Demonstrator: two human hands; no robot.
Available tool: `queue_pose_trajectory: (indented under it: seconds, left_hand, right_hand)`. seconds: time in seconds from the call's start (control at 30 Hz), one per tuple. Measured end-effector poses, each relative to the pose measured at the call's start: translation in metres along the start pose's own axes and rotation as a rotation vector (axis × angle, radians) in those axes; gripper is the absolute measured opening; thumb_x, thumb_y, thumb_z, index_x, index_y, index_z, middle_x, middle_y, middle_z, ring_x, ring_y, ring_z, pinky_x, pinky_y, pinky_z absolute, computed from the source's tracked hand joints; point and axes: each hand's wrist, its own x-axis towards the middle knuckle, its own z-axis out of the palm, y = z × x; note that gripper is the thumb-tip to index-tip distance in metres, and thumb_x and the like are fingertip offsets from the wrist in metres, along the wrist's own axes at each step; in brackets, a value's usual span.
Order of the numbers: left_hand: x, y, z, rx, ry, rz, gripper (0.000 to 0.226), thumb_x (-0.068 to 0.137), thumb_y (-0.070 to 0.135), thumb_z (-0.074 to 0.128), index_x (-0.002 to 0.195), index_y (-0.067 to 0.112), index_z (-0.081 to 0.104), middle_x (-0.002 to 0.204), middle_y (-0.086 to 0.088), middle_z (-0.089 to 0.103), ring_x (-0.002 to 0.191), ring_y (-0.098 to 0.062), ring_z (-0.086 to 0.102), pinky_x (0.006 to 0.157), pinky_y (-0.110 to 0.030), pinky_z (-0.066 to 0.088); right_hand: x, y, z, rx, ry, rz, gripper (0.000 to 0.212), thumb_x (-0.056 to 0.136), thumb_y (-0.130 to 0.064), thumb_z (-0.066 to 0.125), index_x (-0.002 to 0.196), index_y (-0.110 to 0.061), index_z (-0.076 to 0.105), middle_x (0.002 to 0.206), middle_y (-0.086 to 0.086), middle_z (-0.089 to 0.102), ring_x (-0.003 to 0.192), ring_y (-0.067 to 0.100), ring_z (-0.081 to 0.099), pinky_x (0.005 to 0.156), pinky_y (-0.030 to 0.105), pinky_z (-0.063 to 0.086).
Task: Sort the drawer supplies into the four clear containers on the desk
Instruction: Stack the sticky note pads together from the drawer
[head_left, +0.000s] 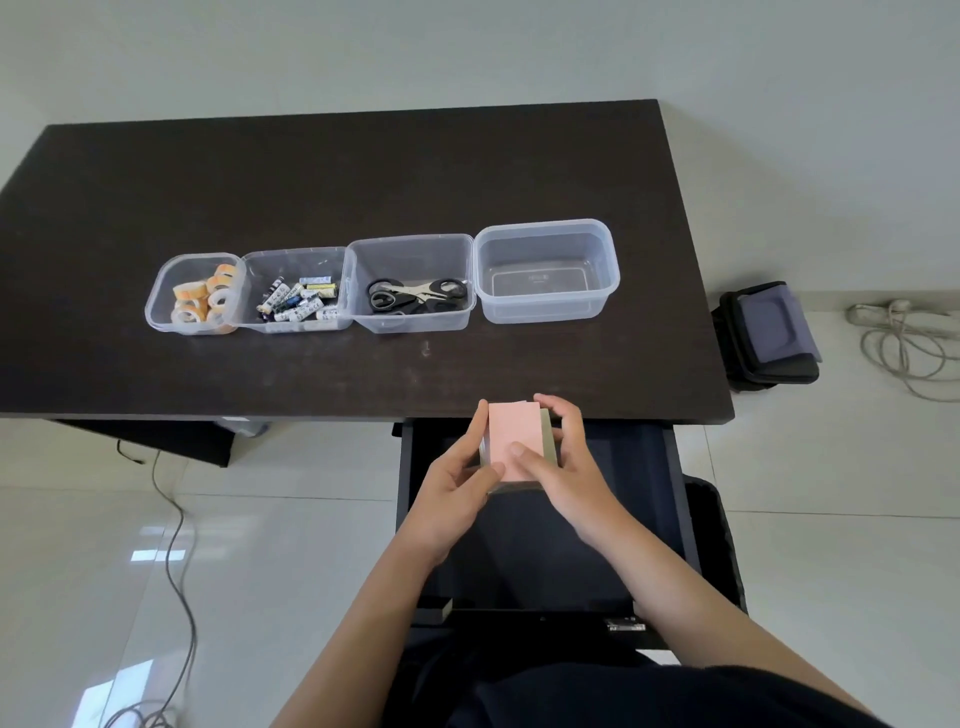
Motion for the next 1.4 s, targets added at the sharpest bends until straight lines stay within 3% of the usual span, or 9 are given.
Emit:
queue_pose_trajectory:
  seconds: [0.2, 0.23, 0.27, 0.37, 0.53, 0.73, 0.87, 1.3, 1.4]
  left_hand:
    - [0.035, 0.054, 0.0, 0.011, -0.068, 0.121, 0.068, 0.094, -0.002, 0.046, 0.14, 0.044, 0.027, 0.123, 0.013, 0.059, 0.087, 0.004, 0.057, 0.075, -0.016, 0.052]
    - [0.042, 0.067, -0.001, 0.017, -0.083, 0.157, 0.067, 0.095, -0.002, 0.046, 0.141, 0.042, 0.026, 0.13, 0.011, 0.056, 0.091, 0.007, 0.06, 0.096, -0.034, 0.039]
    - [0.05, 0.079, -0.001, 0.028, -0.091, 0.197, 0.065, 0.095, -0.001, 0.047, 0.141, 0.04, 0.027, 0.136, 0.009, 0.052, 0.098, 0.01, 0.06, 0.096, -0.022, 0.028]
    - [0.081, 0.106, -0.005, 0.057, 0.053, 0.243, 0.057, 0.095, 0.006, 0.05, 0.144, 0.028, 0.031, 0.135, 0.006, 0.05, 0.106, 0.012, 0.055, 0.094, -0.011, 0.045]
    - [0.144, 0.122, -0.029, 0.349, 0.404, 0.204, 0.046, 0.09, 0.02, 0.06, 0.135, 0.019, 0.049, 0.128, -0.001, 0.059, 0.11, -0.011, 0.058, 0.099, -0.03, 0.047]
    - [0.195, 0.119, -0.046, 0.577, 0.334, 0.066, 0.04, 0.082, 0.022, 0.068, 0.121, 0.023, 0.061, 0.114, -0.003, 0.066, 0.097, -0.026, 0.065, 0.089, -0.046, 0.054]
    - [0.205, 0.107, -0.05, 0.49, 0.293, 0.053, 0.041, 0.08, 0.012, 0.068, 0.119, 0.026, 0.063, 0.109, -0.01, 0.064, 0.071, -0.021, 0.057, 0.082, -0.04, 0.055]
    - [0.212, 0.094, -0.053, 0.273, 0.293, 0.044, 0.041, 0.086, 0.007, 0.064, 0.122, 0.026, 0.063, 0.111, -0.009, 0.059, 0.053, -0.015, 0.047, 0.055, -0.025, 0.046]
    - [0.213, 0.093, -0.053, 0.261, 0.297, 0.044, 0.041, 0.086, 0.007, 0.064, 0.122, 0.027, 0.062, 0.112, -0.009, 0.06, 0.054, -0.015, 0.048, 0.057, -0.025, 0.047]
  right_hand:
    - [0.045, -0.05, -0.016, 0.005, 0.045, -0.045, 0.05, 0.076, -0.027, 0.066, 0.109, -0.055, 0.042, 0.127, 0.007, 0.045, 0.116, 0.019, 0.049, 0.091, 0.039, 0.052]
    - [0.055, -0.059, -0.019, 0.036, 0.052, -0.057, 0.047, 0.08, -0.023, 0.067, 0.109, -0.051, 0.043, 0.126, 0.006, 0.048, 0.114, 0.018, 0.052, 0.087, 0.036, 0.053]
    - [0.065, -0.069, -0.021, 0.075, 0.06, -0.063, 0.045, 0.084, -0.017, 0.066, 0.109, -0.047, 0.043, 0.125, 0.004, 0.05, 0.112, 0.016, 0.054, 0.084, 0.033, 0.054]
    - [0.099, -0.094, -0.027, 0.127, 0.14, -0.049, 0.042, 0.087, -0.011, 0.063, 0.112, -0.038, 0.043, 0.121, -0.003, 0.054, 0.111, 0.015, 0.054, 0.087, 0.037, 0.054]
    - [0.16, -0.123, -0.036, -0.011, 0.298, -0.022, 0.045, 0.08, -0.023, 0.067, 0.109, -0.044, 0.04, 0.116, -0.009, 0.052, 0.11, 0.017, 0.052, 0.089, 0.044, 0.053]
    - [0.204, -0.121, -0.027, -0.276, 0.238, 0.109, 0.047, 0.075, -0.03, 0.068, 0.108, -0.046, 0.039, 0.124, 0.007, 0.043, 0.1, 0.023, 0.052, 0.081, 0.037, 0.052]
    - [0.221, -0.115, -0.02, -0.397, 0.197, 0.235, 0.052, 0.081, -0.023, 0.067, 0.119, -0.038, 0.036, 0.124, 0.008, 0.035, 0.087, 0.019, 0.044, 0.064, 0.029, 0.041]
    - [0.232, -0.107, -0.032, -0.65, -0.006, 0.346, 0.084, 0.086, -0.031, 0.063, 0.142, -0.012, 0.004, 0.118, 0.002, 0.047, 0.104, 0.019, 0.048, 0.084, 0.03, 0.04]
    - [0.235, -0.109, -0.041, -0.724, 0.06, 0.349, 0.074, 0.086, -0.041, 0.06, 0.142, -0.01, 0.024, 0.122, 0.002, 0.054, 0.11, 0.024, 0.055, 0.087, 0.034, 0.047]
